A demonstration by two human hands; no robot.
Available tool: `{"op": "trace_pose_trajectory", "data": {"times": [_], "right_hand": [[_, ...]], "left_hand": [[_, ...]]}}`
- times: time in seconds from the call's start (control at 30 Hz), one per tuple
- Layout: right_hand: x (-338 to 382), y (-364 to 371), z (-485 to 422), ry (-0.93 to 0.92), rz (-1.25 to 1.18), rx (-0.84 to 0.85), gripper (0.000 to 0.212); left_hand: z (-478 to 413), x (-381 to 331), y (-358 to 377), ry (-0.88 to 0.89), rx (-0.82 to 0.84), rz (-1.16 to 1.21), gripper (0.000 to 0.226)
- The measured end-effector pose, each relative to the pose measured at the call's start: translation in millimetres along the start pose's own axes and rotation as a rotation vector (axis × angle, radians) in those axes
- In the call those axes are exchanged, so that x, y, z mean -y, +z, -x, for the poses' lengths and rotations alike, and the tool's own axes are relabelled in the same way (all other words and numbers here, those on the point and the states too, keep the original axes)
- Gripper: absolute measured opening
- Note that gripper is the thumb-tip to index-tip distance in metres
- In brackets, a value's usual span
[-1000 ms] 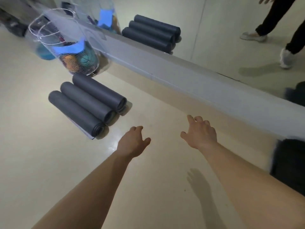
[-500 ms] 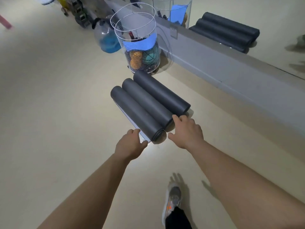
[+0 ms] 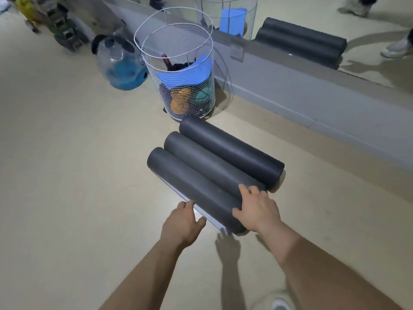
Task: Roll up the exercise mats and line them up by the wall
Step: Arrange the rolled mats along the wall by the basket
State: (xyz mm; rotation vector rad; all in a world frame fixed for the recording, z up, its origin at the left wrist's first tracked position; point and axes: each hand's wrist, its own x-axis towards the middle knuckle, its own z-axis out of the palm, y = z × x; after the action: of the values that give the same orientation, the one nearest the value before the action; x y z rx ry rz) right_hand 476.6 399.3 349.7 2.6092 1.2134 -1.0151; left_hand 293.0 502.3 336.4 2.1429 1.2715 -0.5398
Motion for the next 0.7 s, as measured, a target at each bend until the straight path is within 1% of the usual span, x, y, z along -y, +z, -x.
{"op": "trace_pose_trajectory", "data": {"times": [0.23,0.3,0.4,0.5,0.6,0.7], "right_hand": [[41.1,-8.3,1.4,0.311,-0.253,-0.121,0.073],[53.4,-8.8,4.1,0.352,-0.321,-0.140,0.073],[61.8,-2.4,-0.7,0.358,-0.383,-0.155,0.074],[58.7,14.1,-13.5,0.397,-0.402,-0.162,0.074],[47.7,45.3,-30.1,0.502,-0.450,-0.161,0.074],[42.7,94.2,-41.2,0.640,-0.581,-0.159,0.064]], "left_hand": [[-47.3,31.1,-59.8,0.274,0.079,-0.186,0.060],[-55.5,34.4,-70.3,0.332,0.095,-0.224,0.058],[-73.0,35.0,-77.2,0.389,0.132,-0.285,0.060],[-98.7,32.8,-71.2,0.431,0.151,-0.312,0.063],[-129.3,34.2,-48.4,0.463,0.169,-0.314,0.063],[-158.1,48.6,-13.9,0.483,0.219,-0.382,0.064]]}}
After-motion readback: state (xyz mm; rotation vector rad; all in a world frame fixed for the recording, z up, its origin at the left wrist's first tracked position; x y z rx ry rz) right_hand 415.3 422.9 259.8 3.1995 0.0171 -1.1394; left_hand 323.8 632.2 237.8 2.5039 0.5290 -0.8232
